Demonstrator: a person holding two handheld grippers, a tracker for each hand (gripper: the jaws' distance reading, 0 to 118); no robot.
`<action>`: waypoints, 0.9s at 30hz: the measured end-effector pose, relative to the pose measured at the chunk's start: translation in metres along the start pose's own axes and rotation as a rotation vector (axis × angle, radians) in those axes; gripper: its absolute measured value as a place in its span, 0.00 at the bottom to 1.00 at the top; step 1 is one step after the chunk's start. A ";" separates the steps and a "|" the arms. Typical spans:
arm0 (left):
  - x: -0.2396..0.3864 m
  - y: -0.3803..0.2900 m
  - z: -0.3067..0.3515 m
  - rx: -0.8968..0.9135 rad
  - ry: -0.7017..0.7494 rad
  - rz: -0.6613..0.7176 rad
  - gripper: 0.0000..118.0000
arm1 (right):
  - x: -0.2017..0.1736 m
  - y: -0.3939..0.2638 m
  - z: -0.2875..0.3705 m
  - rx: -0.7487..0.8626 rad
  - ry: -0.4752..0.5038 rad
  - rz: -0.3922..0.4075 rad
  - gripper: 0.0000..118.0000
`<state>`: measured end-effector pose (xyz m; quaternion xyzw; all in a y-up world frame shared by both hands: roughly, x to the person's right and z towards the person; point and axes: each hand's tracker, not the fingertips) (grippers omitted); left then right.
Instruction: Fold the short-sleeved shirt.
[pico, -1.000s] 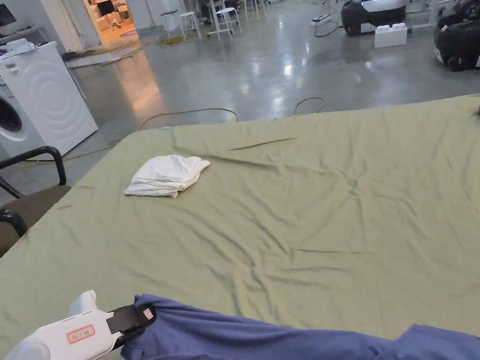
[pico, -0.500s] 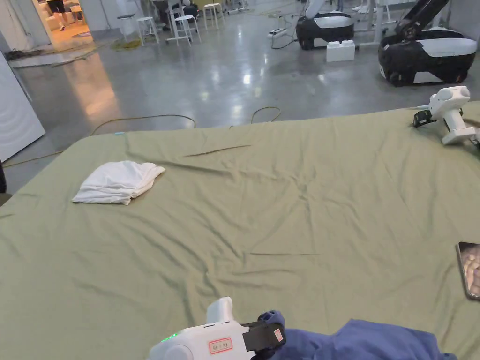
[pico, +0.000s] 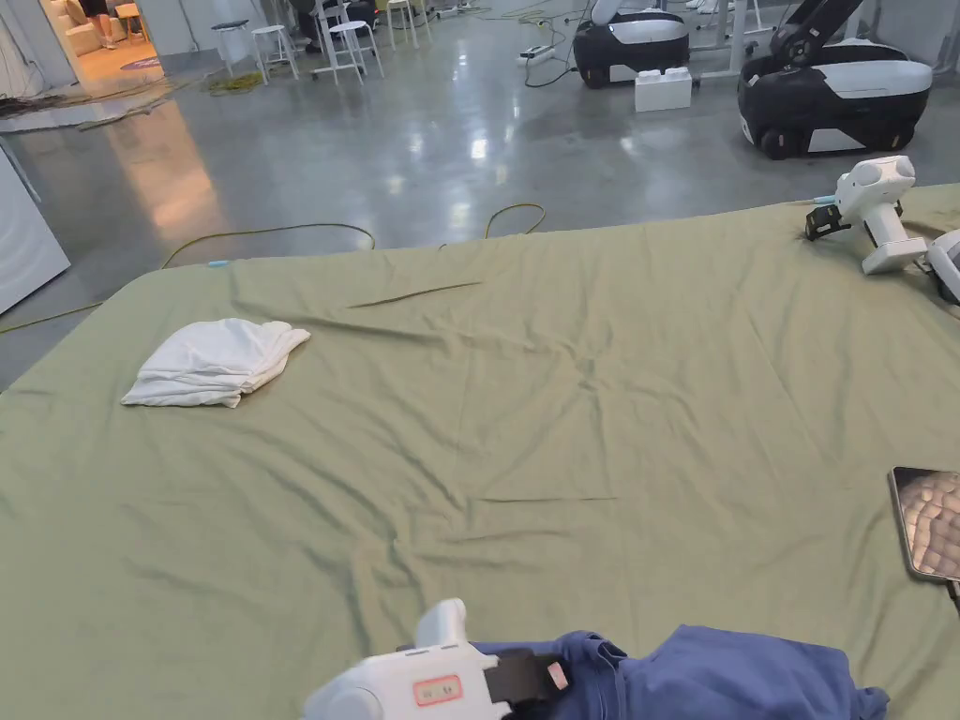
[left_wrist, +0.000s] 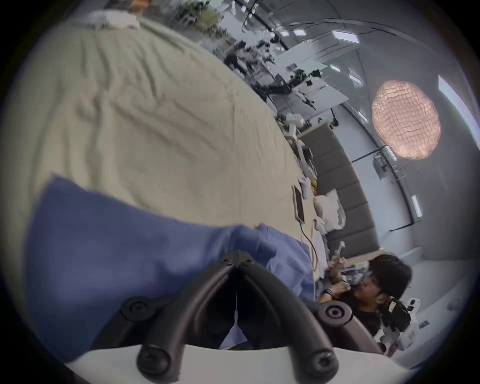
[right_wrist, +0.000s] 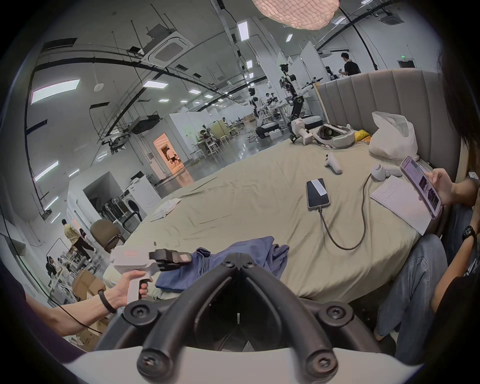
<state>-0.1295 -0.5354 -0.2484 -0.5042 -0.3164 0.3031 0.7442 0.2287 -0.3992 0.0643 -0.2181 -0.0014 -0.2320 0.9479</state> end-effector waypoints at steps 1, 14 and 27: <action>0.000 -0.006 -0.017 -0.044 0.013 -0.006 0.01 | -0.001 0.000 0.000 -0.004 0.002 0.004 0.00; -0.031 0.015 0.093 0.126 0.093 0.004 0.69 | 0.003 -0.011 -0.014 -0.059 0.015 -0.011 0.00; -0.110 0.002 0.077 0.154 -0.039 0.402 0.31 | 0.007 -0.008 -0.024 -0.074 -0.009 -0.069 0.00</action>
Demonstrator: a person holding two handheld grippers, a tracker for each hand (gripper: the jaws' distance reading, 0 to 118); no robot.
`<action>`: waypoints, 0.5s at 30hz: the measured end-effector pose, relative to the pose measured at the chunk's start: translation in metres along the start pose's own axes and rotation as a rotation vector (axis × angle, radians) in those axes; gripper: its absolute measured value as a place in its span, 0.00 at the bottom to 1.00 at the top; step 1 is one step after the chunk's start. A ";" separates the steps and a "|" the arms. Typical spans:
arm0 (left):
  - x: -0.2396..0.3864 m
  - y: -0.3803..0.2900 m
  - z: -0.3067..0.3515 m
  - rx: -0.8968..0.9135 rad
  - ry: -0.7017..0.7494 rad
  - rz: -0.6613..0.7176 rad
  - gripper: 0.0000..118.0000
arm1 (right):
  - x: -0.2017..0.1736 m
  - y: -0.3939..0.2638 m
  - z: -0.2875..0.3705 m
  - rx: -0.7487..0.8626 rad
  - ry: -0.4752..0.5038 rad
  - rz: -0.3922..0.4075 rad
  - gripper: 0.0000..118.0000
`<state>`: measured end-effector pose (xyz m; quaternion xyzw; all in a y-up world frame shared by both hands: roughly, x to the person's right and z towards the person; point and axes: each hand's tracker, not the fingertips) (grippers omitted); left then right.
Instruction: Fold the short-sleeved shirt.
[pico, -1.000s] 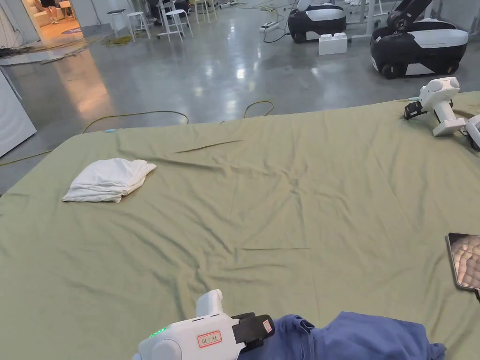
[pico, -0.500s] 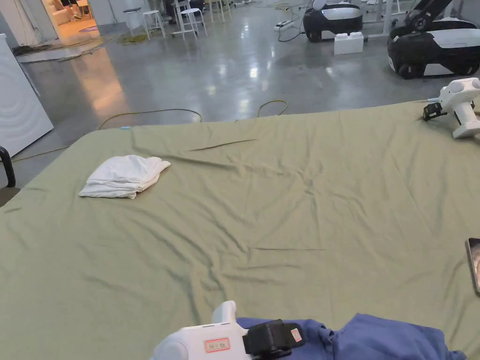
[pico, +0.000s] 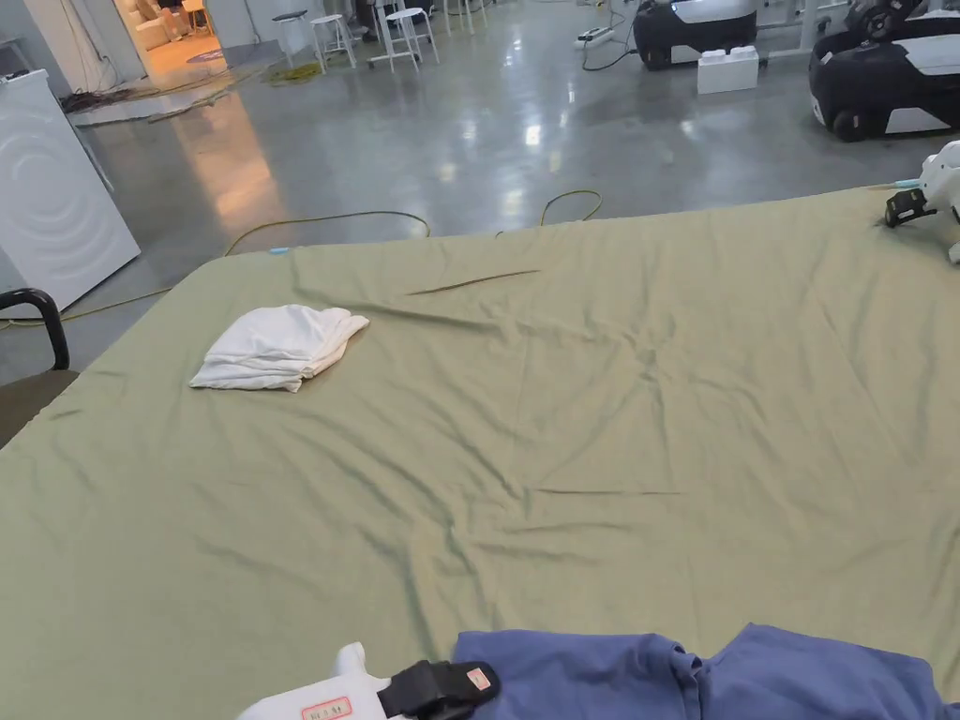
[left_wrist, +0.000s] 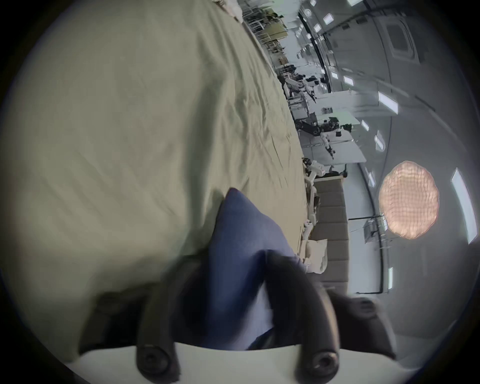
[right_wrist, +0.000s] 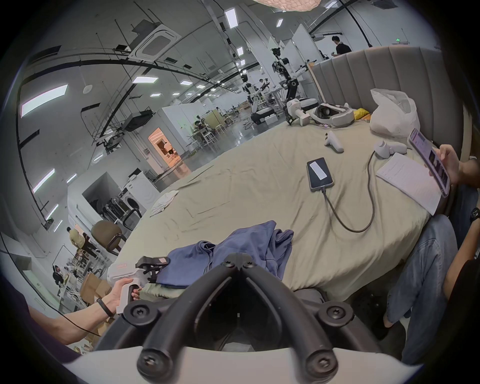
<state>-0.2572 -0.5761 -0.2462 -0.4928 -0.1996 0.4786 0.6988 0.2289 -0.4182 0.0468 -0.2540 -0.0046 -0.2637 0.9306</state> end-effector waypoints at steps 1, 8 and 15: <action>0.002 -0.003 -0.004 0.001 0.024 -0.004 0.20 | 0.001 -0.001 0.003 0.005 0.001 -0.003 0.00; 0.005 0.001 0.031 0.101 -0.022 -0.008 0.10 | 0.012 -0.006 0.006 -0.003 -0.015 -0.080 0.00; 0.052 0.024 0.145 0.259 0.151 -0.243 0.10 | 0.018 -0.005 0.000 0.008 0.008 -0.100 0.00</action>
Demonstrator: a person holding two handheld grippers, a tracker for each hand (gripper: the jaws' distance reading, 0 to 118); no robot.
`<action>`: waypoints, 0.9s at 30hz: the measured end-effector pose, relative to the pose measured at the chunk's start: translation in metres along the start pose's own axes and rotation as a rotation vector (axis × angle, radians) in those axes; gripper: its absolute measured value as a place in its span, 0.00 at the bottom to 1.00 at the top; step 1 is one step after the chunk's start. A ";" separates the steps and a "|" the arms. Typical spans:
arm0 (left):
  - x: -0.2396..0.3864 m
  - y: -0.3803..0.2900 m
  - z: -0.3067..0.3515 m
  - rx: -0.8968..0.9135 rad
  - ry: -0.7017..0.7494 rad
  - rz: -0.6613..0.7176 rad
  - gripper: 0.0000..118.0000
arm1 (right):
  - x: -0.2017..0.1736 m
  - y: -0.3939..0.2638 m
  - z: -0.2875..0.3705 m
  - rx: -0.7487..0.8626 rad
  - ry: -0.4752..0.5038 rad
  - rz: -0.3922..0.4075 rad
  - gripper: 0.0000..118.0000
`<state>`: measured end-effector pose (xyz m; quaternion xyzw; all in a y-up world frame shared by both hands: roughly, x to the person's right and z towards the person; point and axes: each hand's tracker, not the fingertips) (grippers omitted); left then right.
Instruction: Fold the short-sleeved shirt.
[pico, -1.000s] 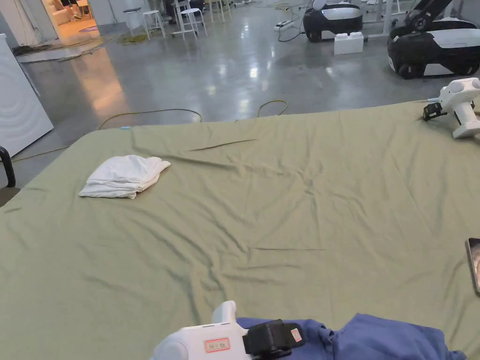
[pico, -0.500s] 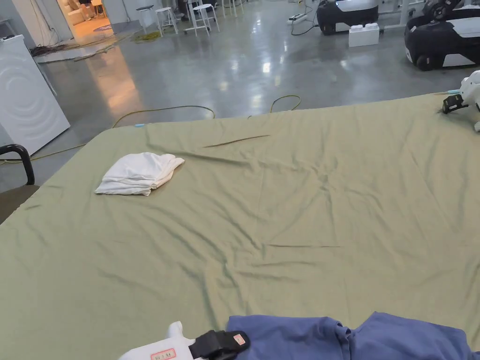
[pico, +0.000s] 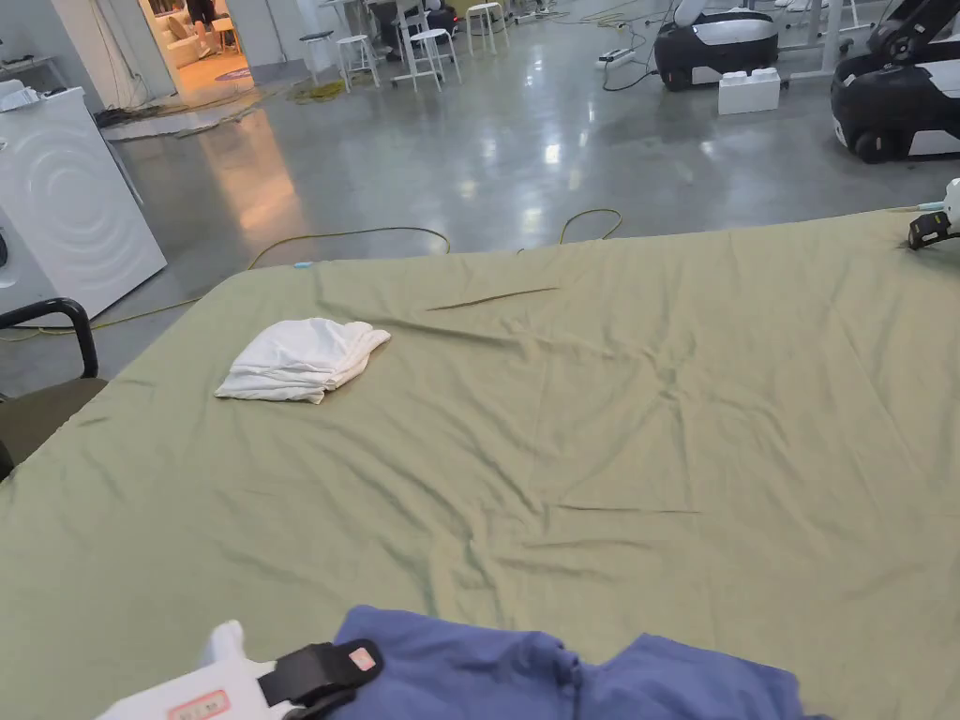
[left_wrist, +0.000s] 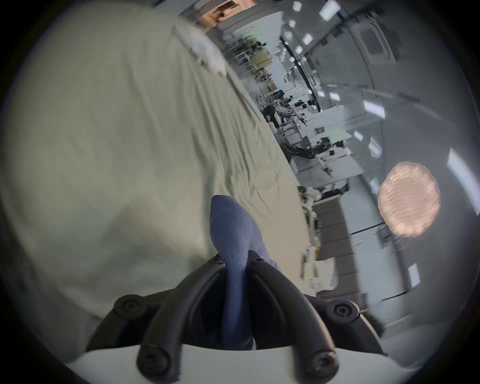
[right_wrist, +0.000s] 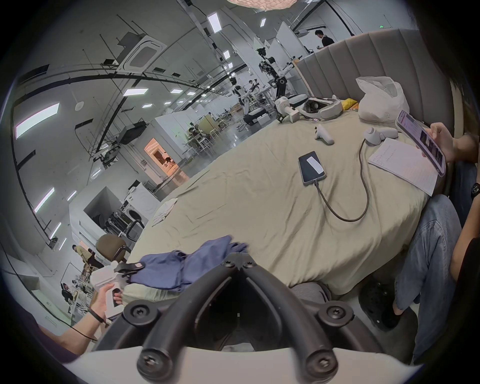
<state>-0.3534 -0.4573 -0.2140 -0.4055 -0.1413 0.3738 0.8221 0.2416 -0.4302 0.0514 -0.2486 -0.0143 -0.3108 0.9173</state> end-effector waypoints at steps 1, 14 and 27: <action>0.010 0.006 0.011 0.011 0.047 -0.070 0.10 | 0.000 0.000 -0.002 -0.002 0.003 0.001 0.00; 0.124 -0.100 -0.149 -0.292 -0.060 -0.357 0.10 | -0.015 0.003 0.020 0.032 0.002 0.062 0.00; 0.125 -0.113 -0.143 -0.288 -0.149 -0.275 0.41 | 0.013 -0.011 0.027 0.009 -0.060 -0.009 0.00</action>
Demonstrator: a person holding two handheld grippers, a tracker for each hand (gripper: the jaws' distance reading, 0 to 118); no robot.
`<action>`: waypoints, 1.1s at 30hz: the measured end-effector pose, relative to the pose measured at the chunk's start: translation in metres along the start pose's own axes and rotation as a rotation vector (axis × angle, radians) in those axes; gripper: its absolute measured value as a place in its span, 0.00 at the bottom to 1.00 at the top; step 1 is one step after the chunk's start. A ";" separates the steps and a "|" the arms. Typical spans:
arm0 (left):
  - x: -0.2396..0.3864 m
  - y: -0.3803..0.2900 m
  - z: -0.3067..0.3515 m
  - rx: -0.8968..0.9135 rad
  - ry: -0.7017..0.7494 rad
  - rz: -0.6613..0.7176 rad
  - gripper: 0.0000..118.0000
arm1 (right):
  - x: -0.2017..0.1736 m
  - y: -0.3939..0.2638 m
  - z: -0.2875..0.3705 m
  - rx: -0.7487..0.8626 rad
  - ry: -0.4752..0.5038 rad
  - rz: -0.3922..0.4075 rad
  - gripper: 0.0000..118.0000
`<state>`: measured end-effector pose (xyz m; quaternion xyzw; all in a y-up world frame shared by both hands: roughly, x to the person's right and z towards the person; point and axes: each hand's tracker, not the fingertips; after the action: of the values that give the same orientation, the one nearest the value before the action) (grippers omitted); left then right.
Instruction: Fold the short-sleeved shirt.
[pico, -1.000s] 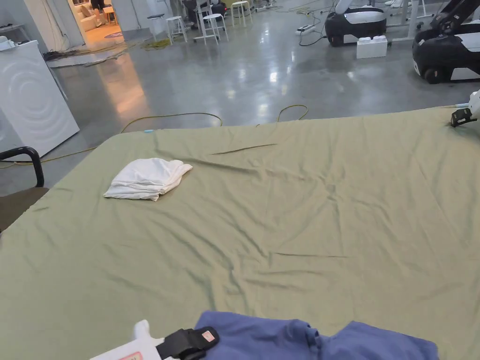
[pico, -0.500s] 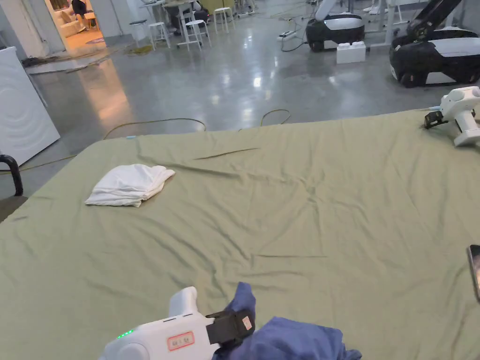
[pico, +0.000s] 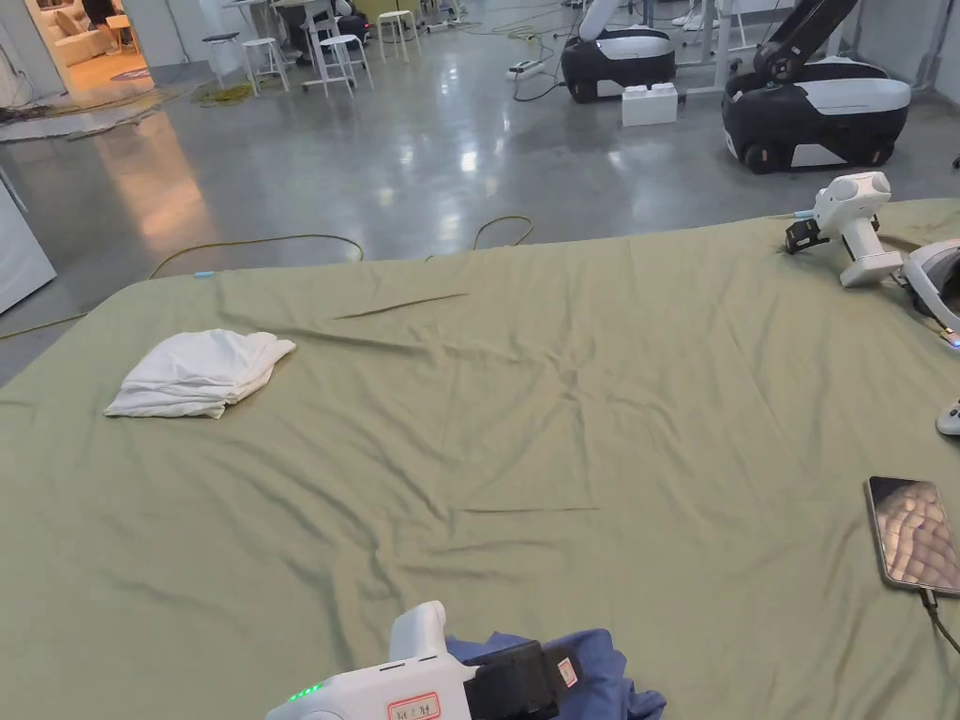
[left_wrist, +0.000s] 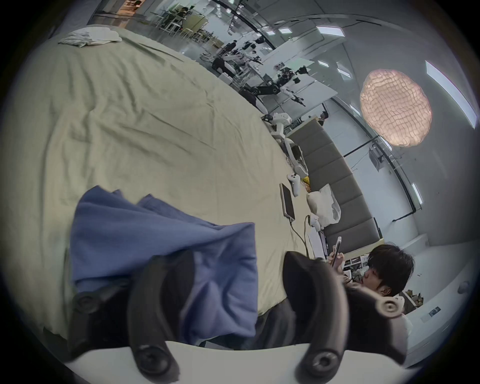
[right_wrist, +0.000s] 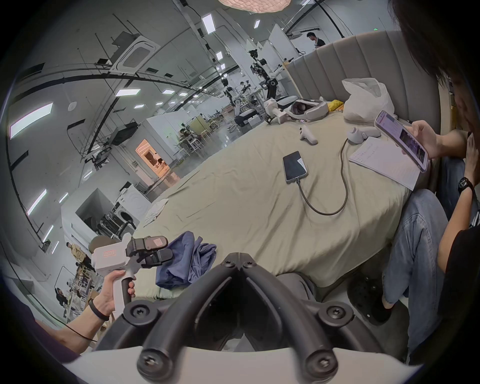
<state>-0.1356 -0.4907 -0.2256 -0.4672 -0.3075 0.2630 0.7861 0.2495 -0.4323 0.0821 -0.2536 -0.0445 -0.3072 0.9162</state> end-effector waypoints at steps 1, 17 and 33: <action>-0.002 -0.003 -0.005 -0.012 0.011 -0.005 0.18 | 0.000 0.000 -0.002 -0.002 0.004 -0.001 0.00; 0.000 0.001 0.022 0.028 0.047 -0.162 0.70 | -0.094 -0.013 -0.155 -0.375 0.217 0.378 0.00; -0.085 0.003 0.007 -0.069 -0.015 0.167 0.70 | -0.100 -0.047 -0.308 -0.569 0.105 0.503 0.00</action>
<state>-0.1979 -0.5454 -0.2461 -0.5160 -0.2825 0.3204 0.7425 0.1182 -0.5617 -0.1884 -0.4849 0.1532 -0.0853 0.8568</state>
